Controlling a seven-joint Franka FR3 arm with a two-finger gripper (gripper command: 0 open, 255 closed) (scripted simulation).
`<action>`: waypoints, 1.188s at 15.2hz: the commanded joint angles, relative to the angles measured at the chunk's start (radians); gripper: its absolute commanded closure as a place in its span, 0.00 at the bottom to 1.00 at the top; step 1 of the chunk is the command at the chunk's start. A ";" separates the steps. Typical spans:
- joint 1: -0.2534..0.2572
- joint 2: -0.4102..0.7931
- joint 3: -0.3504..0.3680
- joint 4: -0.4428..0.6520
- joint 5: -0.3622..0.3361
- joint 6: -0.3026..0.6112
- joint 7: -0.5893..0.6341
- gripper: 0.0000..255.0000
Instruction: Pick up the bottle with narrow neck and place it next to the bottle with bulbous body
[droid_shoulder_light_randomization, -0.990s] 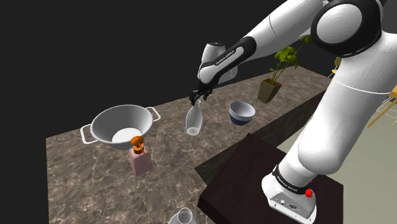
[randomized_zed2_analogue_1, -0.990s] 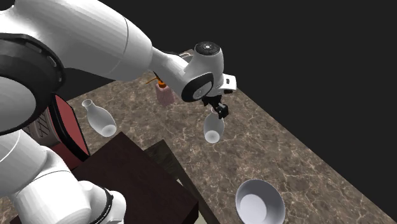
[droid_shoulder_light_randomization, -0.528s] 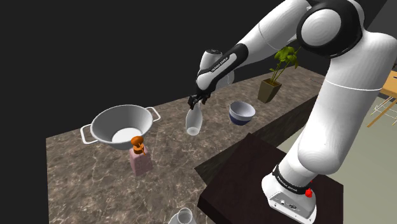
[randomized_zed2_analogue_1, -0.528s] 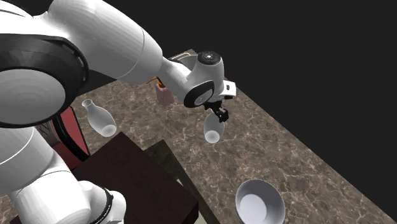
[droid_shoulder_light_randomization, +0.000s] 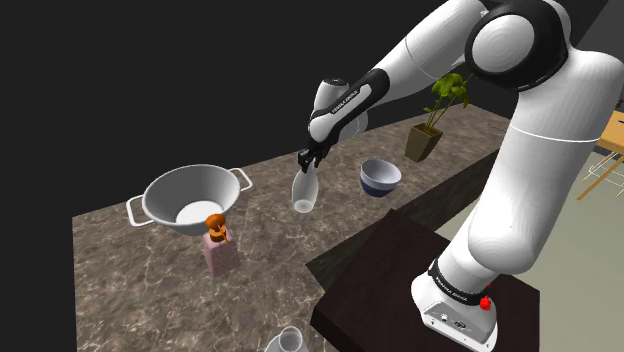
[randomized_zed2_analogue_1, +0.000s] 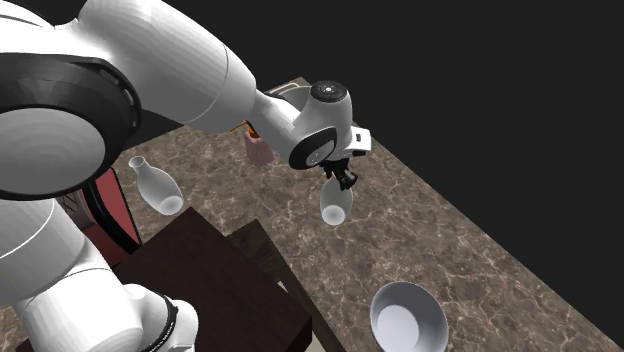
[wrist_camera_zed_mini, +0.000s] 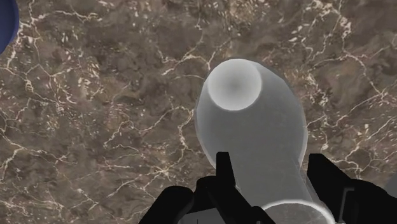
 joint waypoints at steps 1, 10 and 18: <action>0.000 0.000 0.000 0.000 0.000 0.000 0.000 1.00; 0.002 -0.022 -0.002 0.002 -0.005 -0.025 0.004 1.00; 0.006 -0.105 -0.007 0.023 -0.024 -0.128 0.017 1.00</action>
